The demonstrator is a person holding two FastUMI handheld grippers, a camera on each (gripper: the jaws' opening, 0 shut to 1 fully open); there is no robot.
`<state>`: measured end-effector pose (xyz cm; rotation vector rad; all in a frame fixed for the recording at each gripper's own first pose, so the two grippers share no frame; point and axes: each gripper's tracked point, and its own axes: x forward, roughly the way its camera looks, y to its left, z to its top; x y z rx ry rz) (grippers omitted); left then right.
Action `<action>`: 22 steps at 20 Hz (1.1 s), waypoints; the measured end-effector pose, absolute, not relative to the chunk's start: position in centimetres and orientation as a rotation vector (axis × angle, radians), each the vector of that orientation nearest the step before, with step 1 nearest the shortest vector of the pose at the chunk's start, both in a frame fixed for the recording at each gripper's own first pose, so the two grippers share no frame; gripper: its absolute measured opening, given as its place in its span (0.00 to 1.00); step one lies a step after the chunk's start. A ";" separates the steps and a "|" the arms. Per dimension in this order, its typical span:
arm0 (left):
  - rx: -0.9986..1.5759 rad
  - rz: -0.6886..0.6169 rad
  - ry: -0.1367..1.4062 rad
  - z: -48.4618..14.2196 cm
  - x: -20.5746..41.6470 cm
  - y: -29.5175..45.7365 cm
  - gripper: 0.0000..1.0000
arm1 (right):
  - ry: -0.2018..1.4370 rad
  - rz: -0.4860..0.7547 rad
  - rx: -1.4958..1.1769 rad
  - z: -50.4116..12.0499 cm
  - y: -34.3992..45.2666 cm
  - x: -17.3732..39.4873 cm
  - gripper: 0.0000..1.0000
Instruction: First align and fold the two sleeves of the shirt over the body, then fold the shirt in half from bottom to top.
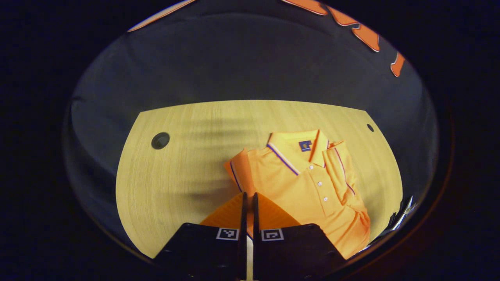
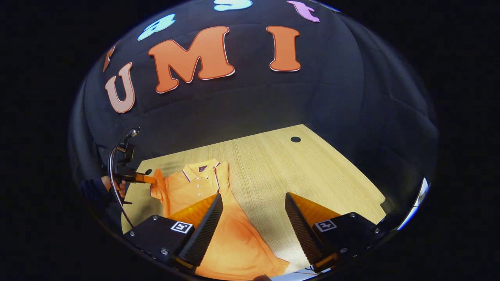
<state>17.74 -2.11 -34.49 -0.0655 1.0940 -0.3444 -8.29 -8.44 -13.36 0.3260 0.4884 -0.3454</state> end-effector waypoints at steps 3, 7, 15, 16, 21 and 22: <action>-0.069 -0.435 1.077 -33.5 17.8 -5.4 0.06 | 0.498 -0.367 0.324 -13.6 -8.3 -9.6 0.97; -0.164 -0.602 1.007 -30.6 17.0 -10.7 0.22 | 0.498 -0.357 0.333 -13.9 -7.8 -10.3 0.97; -0.151 -0.468 0.811 -22.4 15.2 -6.6 0.99 | 0.423 -0.247 0.258 -11.4 -7.6 -8.6 0.98; -0.145 -0.434 0.785 -21.4 14.5 -5.9 0.99 | 0.402 -0.239 0.236 -10.7 -7.7 -8.4 0.98; -0.131 -0.320 0.653 -16.6 10.4 -3.9 0.99 | 0.285 -0.185 0.124 -8.1 -7.3 -8.2 0.97; -0.134 -0.300 0.614 -15.3 9.4 -3.5 0.99 | 0.263 -0.174 0.107 -7.8 -7.1 -8.1 0.98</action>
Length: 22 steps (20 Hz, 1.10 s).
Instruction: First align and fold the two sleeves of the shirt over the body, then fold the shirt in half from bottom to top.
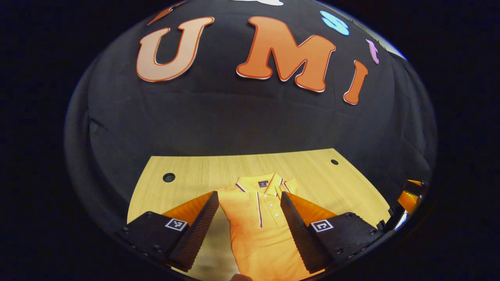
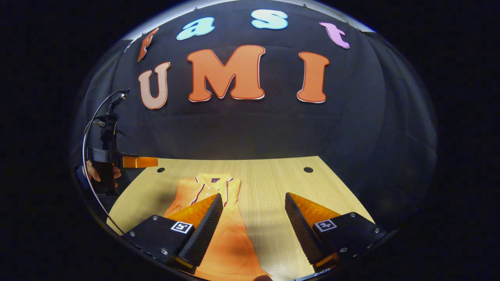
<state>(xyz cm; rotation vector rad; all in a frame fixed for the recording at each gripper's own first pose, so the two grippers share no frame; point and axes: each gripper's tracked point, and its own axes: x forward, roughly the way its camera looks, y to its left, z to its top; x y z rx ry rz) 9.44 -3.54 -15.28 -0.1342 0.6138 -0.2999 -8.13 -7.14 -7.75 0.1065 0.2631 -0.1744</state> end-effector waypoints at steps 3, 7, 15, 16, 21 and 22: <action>-0.133 -0.237 0.481 -10.9 6.6 -2.2 0.98 | 0.199 -0.138 0.060 -6.7 -6.5 -8.6 0.97; -0.127 -0.165 0.345 -6.8 2.1 -1.7 0.98 | 0.144 -0.067 0.023 -6.2 -5.5 -9.5 0.98; -0.086 0.002 0.079 1.2 -9.5 -0.6 0.97 | -0.023 0.004 0.019 -3.0 -5.3 -13.4 0.97; -0.088 0.015 0.036 2.1 -10.6 -0.3 0.98 | -0.051 0.016 0.020 -2.7 -4.9 -13.7 0.97; -0.059 0.031 0.054 -1.2 -14.0 -0.7 0.97 | -0.018 0.043 0.025 -5.2 -4.1 -14.9 0.96; -0.058 0.022 0.096 -2.8 -14.3 -1.1 0.97 | 0.002 0.046 0.025 -6.1 -4.2 -15.0 0.96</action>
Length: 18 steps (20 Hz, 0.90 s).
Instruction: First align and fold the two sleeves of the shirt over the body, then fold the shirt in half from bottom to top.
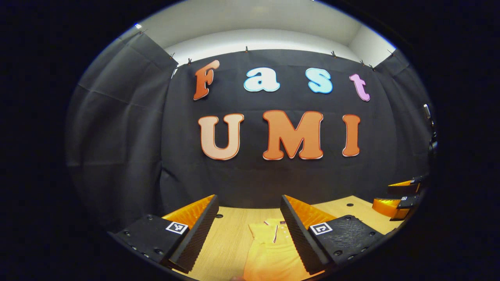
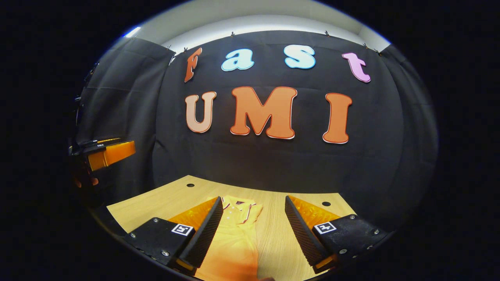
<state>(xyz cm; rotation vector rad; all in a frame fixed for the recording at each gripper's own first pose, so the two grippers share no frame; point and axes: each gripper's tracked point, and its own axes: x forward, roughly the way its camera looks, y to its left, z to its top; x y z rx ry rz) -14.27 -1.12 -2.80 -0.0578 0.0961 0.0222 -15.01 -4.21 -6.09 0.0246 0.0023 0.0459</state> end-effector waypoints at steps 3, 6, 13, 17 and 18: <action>-0.054 -0.014 0.233 -7.0 -14.7 -2.4 0.97 | 0.110 0.066 0.028 -9.9 -4.1 -15.5 0.96; -0.059 -0.059 0.366 -11.4 -15.1 -3.7 0.98 | 0.238 0.091 0.054 -14.5 -4.0 -16.0 0.96; -0.090 -0.109 0.684 -20.9 -17.0 -3.8 0.98 | 0.523 0.087 0.064 -24.2 -4.4 -18.2 0.97; -0.049 -0.147 0.829 -26.0 -18.9 -4.1 0.98 | 0.654 0.088 0.095 -27.9 -4.1 -19.6 0.98; -0.043 -0.159 0.873 -27.3 -19.0 -4.2 0.98 | 0.685 0.087 0.104 -28.8 -4.0 -19.8 0.98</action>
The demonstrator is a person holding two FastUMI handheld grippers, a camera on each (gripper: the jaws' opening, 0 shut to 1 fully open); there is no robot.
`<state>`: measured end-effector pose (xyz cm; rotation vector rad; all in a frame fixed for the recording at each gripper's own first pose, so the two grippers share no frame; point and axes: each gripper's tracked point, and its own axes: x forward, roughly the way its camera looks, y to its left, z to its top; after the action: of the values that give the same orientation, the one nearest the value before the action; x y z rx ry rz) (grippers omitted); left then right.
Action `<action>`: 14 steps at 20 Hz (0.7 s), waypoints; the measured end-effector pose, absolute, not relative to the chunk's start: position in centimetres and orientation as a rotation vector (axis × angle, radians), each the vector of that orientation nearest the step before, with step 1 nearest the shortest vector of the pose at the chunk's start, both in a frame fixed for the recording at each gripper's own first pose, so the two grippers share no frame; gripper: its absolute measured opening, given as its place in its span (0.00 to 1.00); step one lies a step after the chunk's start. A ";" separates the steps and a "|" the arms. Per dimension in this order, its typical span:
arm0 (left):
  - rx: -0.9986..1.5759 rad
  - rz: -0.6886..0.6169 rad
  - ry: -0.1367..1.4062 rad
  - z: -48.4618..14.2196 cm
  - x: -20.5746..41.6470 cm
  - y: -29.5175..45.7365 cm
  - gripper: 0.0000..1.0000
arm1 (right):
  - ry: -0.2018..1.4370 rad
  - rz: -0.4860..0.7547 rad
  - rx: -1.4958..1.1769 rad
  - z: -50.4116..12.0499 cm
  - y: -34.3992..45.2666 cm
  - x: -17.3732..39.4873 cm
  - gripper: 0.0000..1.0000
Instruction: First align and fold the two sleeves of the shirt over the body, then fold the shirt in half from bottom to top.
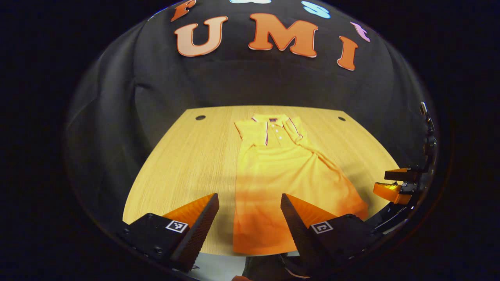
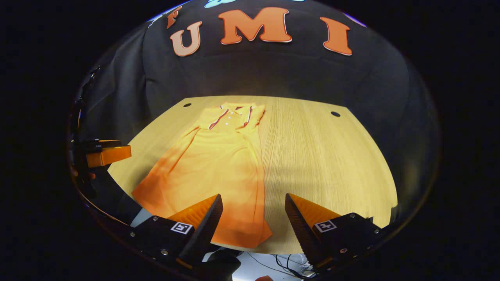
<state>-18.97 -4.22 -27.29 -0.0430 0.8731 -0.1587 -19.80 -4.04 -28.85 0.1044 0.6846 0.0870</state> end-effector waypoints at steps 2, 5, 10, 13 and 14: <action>-0.039 -0.172 0.936 -30.0 -19.0 -4.0 0.98 | 0.735 0.086 0.117 -30.5 -3.8 -20.4 0.98; -0.044 -0.179 1.042 -34.2 -20.2 -3.7 0.99 | 0.810 0.083 0.116 -33.2 -3.3 -20.6 0.98; -0.067 -0.171 1.172 -37.9 -22.1 -3.2 0.99 | 0.923 0.090 0.145 -36.2 -3.0 -22.5 0.98; -0.093 -0.164 1.265 -40.2 -22.5 -3.3 0.99 | 0.961 0.096 0.138 -37.4 -2.9 -22.8 0.98; -0.094 -0.166 1.293 -40.9 -22.9 -3.4 0.99 | 0.972 0.100 0.144 -37.7 -2.7 -22.8 0.98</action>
<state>-22.93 -3.41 -40.85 -0.0940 1.2928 -0.1658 -22.81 -2.71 -37.65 0.1442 0.9719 0.0998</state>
